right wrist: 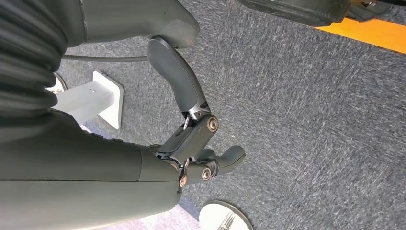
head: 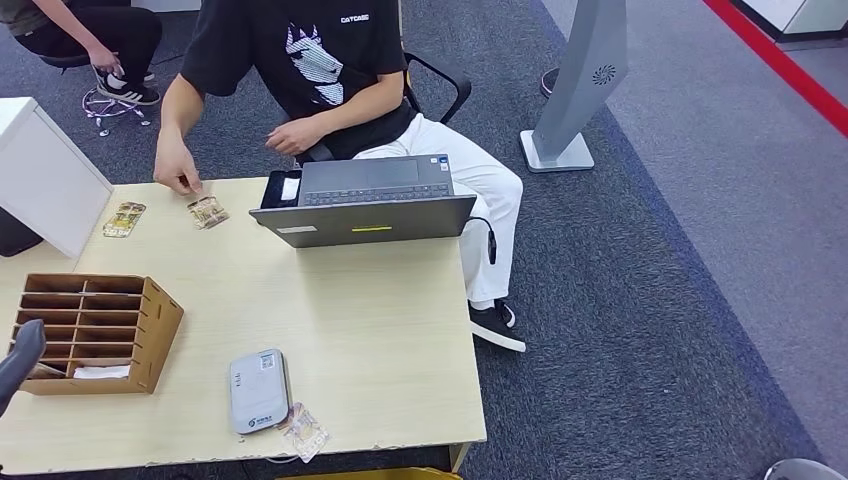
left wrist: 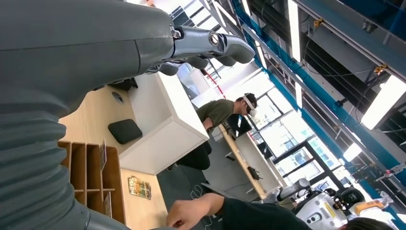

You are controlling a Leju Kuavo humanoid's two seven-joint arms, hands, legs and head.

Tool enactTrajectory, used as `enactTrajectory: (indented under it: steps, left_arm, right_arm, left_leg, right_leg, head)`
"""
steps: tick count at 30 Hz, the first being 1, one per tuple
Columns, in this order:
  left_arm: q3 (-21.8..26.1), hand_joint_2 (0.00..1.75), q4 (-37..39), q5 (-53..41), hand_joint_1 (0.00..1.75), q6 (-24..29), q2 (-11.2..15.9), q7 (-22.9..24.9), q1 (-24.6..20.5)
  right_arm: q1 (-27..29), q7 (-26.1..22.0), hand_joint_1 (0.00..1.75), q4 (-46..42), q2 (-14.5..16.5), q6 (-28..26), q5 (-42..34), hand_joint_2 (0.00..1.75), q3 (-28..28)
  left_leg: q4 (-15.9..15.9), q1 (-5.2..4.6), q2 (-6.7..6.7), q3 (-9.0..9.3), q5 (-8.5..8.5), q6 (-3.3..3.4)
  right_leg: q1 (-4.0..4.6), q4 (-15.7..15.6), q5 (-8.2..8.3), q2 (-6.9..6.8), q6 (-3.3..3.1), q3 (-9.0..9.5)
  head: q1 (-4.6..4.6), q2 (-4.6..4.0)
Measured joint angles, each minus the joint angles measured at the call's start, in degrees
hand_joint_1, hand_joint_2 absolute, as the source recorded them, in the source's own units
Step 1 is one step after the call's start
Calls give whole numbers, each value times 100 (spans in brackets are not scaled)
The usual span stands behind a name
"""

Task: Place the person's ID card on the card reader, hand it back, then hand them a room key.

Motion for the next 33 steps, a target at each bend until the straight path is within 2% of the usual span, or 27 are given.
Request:
enactTrajectory:
  steps: [3, 6, 10, 14, 19, 25, 33]
  left_arm:
    - [2, 175, -42, 4, 0, -98, 7, 110, 86]
    - [13, 175, -138, -404, 0, -502, 174, 558, 339]
    - [141, 175, -434, -1408, 0, -776, 418, 1015, 914]
    - [334, 175, -780, -2295, 0, -610, 370, 1148, 1595]
    - [432, 175, -1050, -2665, 0, -380, 120, 1159, 2189]
    - [488, 175, -1180, -2622, 0, -321, -122, 1088, 2421]
    - [1093, 175, -1262, -2370, 0, -666, -1305, 365, 2692]
  right_arm:
    - [18, 50, 0, -25, 0, -6, -20, 175, 18]
    - [56, 214, 0, -60, 0, -30, -178, 175, 61]
    - [131, 515, 0, -121, 0, -101, -470, 175, 128]
    - [187, 736, 0, -180, 0, -144, -620, 175, 207]
    - [228, 867, 0, -242, 0, -152, -687, 175, 281]
    - [254, 902, 0, -281, 0, -153, -715, 175, 322]
    - [293, 987, 0, -337, 0, -142, -723, 175, 387]
  left_leg:
    - [0, 0, 0, 0, 0, 0]
    - [-1, 1, 1, 0, -1, 0]
    - [-2, 3, 3, -1, -2, -1]
    - [-2, 5, 1, -1, -5, 1]
    - [-2, 3, -11, -1, -6, 5]
    - [-2, 2, -17, 0, -5, 6]
    - [-2, 1, -20, 0, -5, 7]
  right_leg:
    - [-1, 0, 0, 0, 0, 1]
    - [-1, 1, -1, 0, -1, 1]
    - [0, 1, -4, 2, -2, -1]
    - [-2, 0, -12, 1, 4, 0]
    - [-4, -3, -14, -8, 9, 4]
    - [-6, -2, -11, -17, 10, 9]
    - [-7, -3, -13, -17, 12, 8]
  head:
    - [0, -1]
    - [-1, -1]
    - [-1, -1]
    - [-1, -1]
    - [0, -1]
    - [0, 0]
    - [0, 0]
